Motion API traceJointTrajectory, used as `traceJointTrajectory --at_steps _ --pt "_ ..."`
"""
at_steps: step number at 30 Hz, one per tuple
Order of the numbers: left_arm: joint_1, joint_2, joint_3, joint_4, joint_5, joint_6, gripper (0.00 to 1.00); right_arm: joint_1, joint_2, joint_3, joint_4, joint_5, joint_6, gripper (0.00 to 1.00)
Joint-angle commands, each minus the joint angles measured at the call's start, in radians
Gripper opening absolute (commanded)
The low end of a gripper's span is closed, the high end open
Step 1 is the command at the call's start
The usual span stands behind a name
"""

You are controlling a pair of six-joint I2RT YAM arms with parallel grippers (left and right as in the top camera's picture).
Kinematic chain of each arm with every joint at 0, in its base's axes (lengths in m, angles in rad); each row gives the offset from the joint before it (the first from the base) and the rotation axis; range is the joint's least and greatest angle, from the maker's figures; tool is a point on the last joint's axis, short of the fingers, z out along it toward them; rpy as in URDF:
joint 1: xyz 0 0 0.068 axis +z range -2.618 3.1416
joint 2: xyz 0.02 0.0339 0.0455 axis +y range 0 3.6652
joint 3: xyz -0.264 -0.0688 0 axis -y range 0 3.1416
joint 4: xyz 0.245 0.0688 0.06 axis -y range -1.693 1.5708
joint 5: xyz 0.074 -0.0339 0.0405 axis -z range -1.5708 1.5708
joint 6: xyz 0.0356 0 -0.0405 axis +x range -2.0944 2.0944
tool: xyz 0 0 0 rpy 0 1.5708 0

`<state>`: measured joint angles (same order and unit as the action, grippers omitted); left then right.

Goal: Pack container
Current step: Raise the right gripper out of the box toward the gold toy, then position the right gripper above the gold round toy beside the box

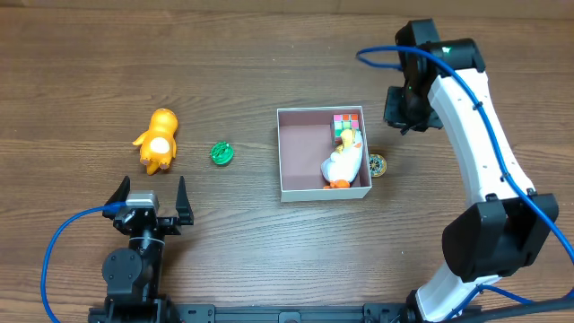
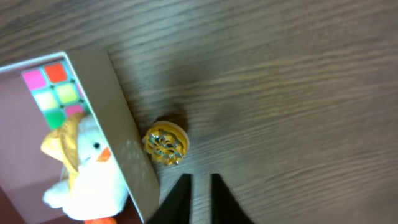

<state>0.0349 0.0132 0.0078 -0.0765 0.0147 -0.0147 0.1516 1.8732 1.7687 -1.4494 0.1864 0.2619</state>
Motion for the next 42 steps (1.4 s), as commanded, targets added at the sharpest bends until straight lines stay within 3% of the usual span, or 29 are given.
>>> traceJointTrajectory --at_steps 1,23,30,42 --pt "0.006 -0.007 -0.003 -0.001 -0.006 0.023 1.00 0.002 -0.010 -0.056 0.003 0.000 -0.034 0.05" --pt "0.006 -0.007 -0.003 -0.001 -0.006 0.023 1.00 0.002 -0.010 -0.174 0.011 -0.124 -0.066 0.04" --pt "0.006 -0.007 -0.003 -0.001 -0.006 0.023 1.00 0.005 -0.010 -0.180 0.029 -0.274 -0.106 0.04" --pt "0.006 -0.007 -0.003 -0.001 -0.006 0.023 1.00 0.005 -0.010 -0.290 0.071 -0.275 -0.106 0.04"
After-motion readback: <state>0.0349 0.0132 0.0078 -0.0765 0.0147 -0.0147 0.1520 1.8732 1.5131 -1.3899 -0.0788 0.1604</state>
